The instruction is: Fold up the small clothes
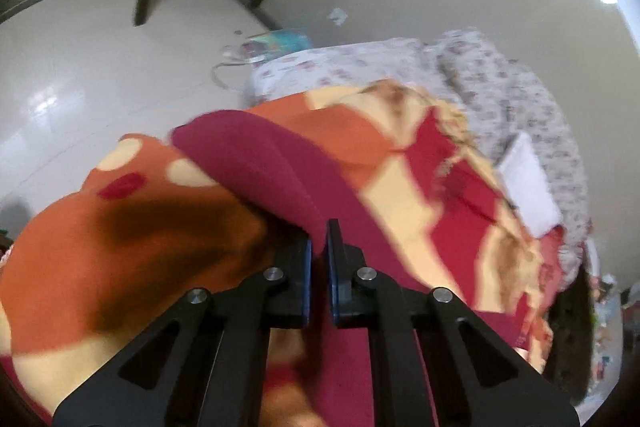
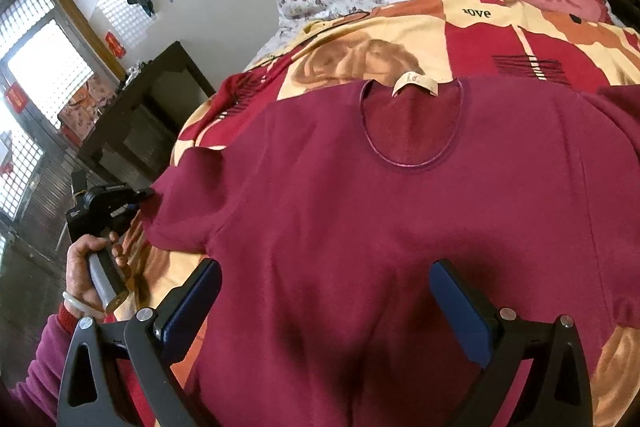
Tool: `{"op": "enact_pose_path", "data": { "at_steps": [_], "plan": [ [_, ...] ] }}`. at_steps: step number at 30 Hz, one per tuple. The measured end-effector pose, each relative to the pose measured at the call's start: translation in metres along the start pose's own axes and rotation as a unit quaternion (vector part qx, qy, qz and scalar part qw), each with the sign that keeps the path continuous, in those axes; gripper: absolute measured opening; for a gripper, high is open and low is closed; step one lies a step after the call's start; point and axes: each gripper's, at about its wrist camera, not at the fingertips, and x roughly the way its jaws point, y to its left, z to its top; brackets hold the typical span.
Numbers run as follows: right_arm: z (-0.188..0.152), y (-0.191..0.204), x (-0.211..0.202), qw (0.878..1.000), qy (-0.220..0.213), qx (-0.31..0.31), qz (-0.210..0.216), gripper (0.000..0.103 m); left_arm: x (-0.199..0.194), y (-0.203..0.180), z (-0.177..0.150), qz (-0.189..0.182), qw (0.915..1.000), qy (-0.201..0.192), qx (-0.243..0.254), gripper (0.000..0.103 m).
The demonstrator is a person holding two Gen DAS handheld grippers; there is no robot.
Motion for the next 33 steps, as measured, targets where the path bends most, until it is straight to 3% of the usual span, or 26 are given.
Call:
{"op": "enact_pose_path", "data": {
  "at_steps": [3, 6, 8, 10, 14, 15, 18, 20, 23, 25, 27, 29, 31, 33],
  "plan": [
    [0.003, -0.007, -0.009, 1.000, -0.012, 0.002, -0.003, 0.103, -0.025, -0.049, -0.012, -0.065, 0.9966, -0.009, 0.050, 0.005],
    [0.010, -0.022, -0.023, 0.999, -0.031, 0.017, -0.010, 0.103, -0.044, -0.108, -0.041, -0.134, 0.9852, 0.006, 0.107, 0.005],
    [0.014, -0.035, -0.038, 0.998, -0.052, 0.034, -0.019, 0.103, -0.048, -0.148, -0.072, -0.173, 0.9724, 0.027, 0.154, 0.005],
    [0.018, -0.048, -0.056, 0.995, -0.084, 0.046, -0.040, 0.103, -0.041, -0.191, -0.120, -0.208, 0.9539, 0.066, 0.206, 0.005],
    [0.023, -0.067, -0.084, 0.987, -0.117, 0.036, -0.106, 0.103, -0.008, -0.232, -0.195, -0.227, 0.9301, 0.126, 0.259, 0.005],
    [0.023, -0.069, -0.090, 0.985, -0.124, 0.031, -0.115, 0.103, 0.007, -0.238, -0.218, -0.238, 0.9189, 0.161, 0.271, 0.005],
    [0.025, -0.075, -0.108, 0.981, -0.145, 0.011, -0.132, 0.103, 0.027, -0.250, -0.258, -0.226, 0.8996, 0.187, 0.323, 0.008],
    [0.029, -0.077, -0.113, 0.979, -0.152, 0.003, -0.139, 0.103, 0.027, -0.252, -0.268, -0.214, 0.8906, 0.204, 0.346, 0.029],
    [0.032, -0.082, -0.107, 0.985, -0.131, 0.009, -0.113, 0.103, 0.006, -0.247, -0.262, -0.235, 0.8840, 0.214, 0.343, 0.064],
    [0.032, -0.082, -0.098, 0.988, -0.119, 0.015, -0.100, 0.103, -0.021, -0.241, -0.248, -0.250, 0.8768, 0.193, 0.362, 0.069],
    [0.031, -0.080, -0.090, 0.989, -0.112, 0.016, -0.092, 0.103, -0.053, -0.222, -0.226, -0.240, 0.8745, 0.154, 0.392, 0.072],
    [0.031, -0.071, -0.082, 0.991, -0.107, 0.007, -0.074, 0.103, -0.063, -0.206, -0.212, -0.214, 0.8808, 0.124, 0.404, 0.074],
    [0.036, -0.057, -0.070, 0.994, -0.097, -0.009, -0.053, 0.103, -0.056, -0.185, -0.195, -0.144, 0.8949, 0.097, 0.411, 0.074],
    [0.045, -0.037, -0.051, 0.995, -0.074, -0.037, -0.047, 0.103, -0.040, -0.164, -0.183, -0.101, 0.9067, 0.106, 0.396, 0.074]
  ]
}}
